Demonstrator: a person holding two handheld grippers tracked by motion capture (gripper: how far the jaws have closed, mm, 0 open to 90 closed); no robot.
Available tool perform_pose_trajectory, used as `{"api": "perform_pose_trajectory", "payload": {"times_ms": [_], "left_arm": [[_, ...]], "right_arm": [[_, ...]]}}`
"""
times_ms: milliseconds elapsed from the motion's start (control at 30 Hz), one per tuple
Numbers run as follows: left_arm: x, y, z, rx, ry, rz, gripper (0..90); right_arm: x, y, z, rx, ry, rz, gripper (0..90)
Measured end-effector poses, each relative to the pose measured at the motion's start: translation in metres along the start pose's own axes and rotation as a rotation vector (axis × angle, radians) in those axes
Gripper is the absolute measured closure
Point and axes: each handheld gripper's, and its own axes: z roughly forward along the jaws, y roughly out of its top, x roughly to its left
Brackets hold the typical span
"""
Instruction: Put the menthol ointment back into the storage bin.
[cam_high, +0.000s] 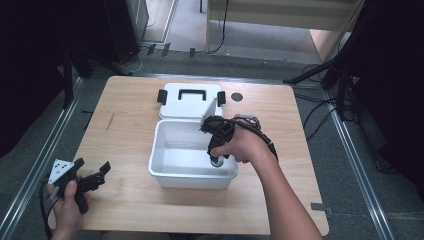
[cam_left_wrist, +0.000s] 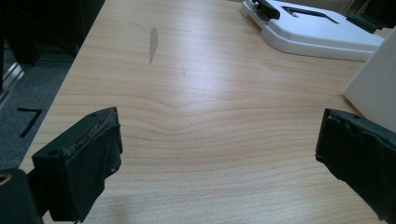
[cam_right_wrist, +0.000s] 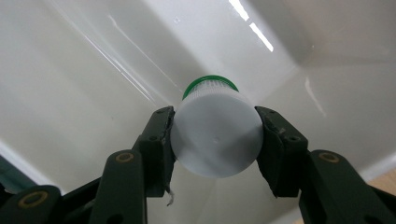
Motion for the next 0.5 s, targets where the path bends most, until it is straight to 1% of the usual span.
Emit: {"api": "perform_pose_trajectory", "payload": {"times_ms": [500], "left_arm": [[0.0,0.0,0.0,0.0,0.0,0.001,1.1]], "right_arm": [[0.005,0.003,0.027,0.017,0.008,-0.041,51.7]]}}
